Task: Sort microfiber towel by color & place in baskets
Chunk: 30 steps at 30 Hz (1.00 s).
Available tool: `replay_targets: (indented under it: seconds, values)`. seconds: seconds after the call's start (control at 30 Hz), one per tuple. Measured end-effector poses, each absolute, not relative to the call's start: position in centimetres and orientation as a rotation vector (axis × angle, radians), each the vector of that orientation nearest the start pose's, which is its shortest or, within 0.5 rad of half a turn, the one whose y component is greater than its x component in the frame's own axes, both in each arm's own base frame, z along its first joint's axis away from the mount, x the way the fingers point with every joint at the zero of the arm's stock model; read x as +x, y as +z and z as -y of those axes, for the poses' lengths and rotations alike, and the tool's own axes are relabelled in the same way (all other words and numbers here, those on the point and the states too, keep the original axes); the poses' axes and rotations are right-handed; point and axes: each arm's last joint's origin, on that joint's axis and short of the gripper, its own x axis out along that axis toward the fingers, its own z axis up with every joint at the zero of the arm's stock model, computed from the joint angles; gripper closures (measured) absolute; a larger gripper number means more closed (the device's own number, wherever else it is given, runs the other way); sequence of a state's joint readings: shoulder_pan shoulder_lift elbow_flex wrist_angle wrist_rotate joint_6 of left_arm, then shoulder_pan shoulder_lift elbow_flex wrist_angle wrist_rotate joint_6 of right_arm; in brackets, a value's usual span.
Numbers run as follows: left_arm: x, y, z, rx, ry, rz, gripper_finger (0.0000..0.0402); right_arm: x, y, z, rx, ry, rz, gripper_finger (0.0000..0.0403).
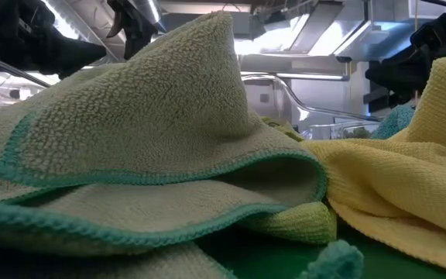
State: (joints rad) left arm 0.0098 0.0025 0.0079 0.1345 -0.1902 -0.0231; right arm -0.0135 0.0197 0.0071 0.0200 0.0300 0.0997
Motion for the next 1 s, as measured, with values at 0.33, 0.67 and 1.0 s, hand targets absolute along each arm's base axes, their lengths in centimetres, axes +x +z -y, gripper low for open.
replay_targets:
  seconds: [0.33,0.67,1.0]
  values:
    - [9.59,17.89,-0.64,-0.035,0.198,0.142,0.039,9.85,16.63,0.24,0.099,-0.051,0.01,0.04]
    - [9.58,17.9,-0.65,-0.035,0.199,0.142,0.039,9.84,16.91,0.23,0.1,-0.047,0.04,0.04]
    - [9.43,18.28,-0.97,-0.072,0.313,0.189,0.0389,9.84,16.94,0.24,0.1,-0.047,0.043,0.04]
